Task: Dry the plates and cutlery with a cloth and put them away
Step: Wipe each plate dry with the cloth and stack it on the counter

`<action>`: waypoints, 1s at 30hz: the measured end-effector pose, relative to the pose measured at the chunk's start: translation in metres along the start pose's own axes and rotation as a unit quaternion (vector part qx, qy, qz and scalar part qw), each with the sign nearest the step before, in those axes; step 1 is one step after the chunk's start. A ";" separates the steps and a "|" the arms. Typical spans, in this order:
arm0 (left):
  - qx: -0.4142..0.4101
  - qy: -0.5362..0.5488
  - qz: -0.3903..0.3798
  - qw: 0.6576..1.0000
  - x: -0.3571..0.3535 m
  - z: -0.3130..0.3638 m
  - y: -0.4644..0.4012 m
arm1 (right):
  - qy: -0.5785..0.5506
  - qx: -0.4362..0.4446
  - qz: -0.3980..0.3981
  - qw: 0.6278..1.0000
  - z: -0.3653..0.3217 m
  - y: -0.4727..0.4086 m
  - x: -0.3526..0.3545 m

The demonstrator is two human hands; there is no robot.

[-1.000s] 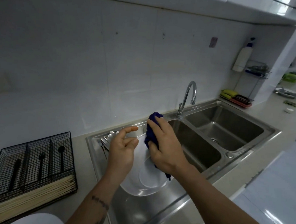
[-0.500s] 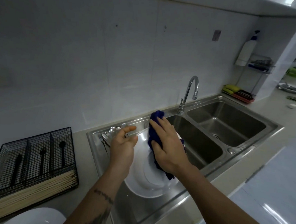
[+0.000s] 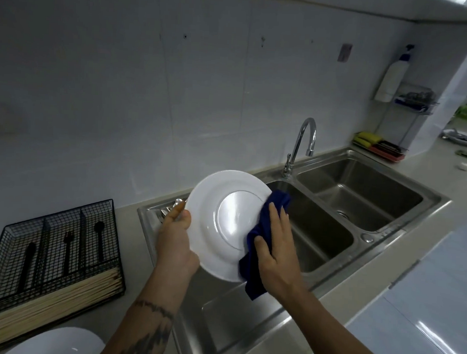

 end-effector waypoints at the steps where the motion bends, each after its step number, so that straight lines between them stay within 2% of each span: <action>1: 0.014 0.008 -0.014 1.000 -0.007 -0.006 0.002 | 0.025 0.028 0.006 0.999 -0.008 0.002 -0.002; 4: 0.035 0.022 -0.050 0.998 -0.026 -0.015 0.007 | 0.113 0.140 -0.028 0.983 -0.030 0.015 -0.021; 9: 0.066 0.037 -0.095 0.993 -0.038 -0.014 0.012 | 0.121 0.177 -0.068 0.974 -0.042 0.003 -0.022; 15: 0.073 0.033 -0.197 0.977 -0.053 -0.007 0.025 | 0.131 0.282 -0.104 0.945 -0.089 -0.015 -0.026; 20: 0.035 0.006 -0.219 0.975 -0.049 0.004 0.023 | 0.167 0.266 -0.072 0.947 -0.092 -0.054 -0.031; 22: 0.011 0.002 -0.209 0.978 -0.043 0.010 0.018 | 0.147 0.204 -0.055 0.966 -0.088 -0.074 -0.023; 24: -0.004 -0.007 -0.201 0.980 -0.038 0.014 0.014 | 0.099 0.101 -0.048 0.989 -0.073 -0.091 -0.014; 26: -0.014 -0.023 -0.199 0.980 -0.036 0.017 0.013 | 0.096 0.054 -0.047 0.993 -0.067 -0.092 -0.012; 27: -0.018 -0.029 -0.200 0.979 -0.037 0.019 0.013 | 0.117 0.077 -0.046 0.989 -0.073 -0.087 -0.015; 30: -0.024 -0.042 -0.195 0.980 -0.036 0.024 0.010 | 0.160 0.217 -0.053 0.962 -0.104 -0.062 -0.032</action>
Point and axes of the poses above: each hand's wrist, its own y-axis away from the middle knuckle, its own x-axis out of the back of the hand, z = x × y, the point moved 9 cm from there along -y, towards the middle knuckle, and after that the axes turned 7 degrees about z, right-handed, at the moved point
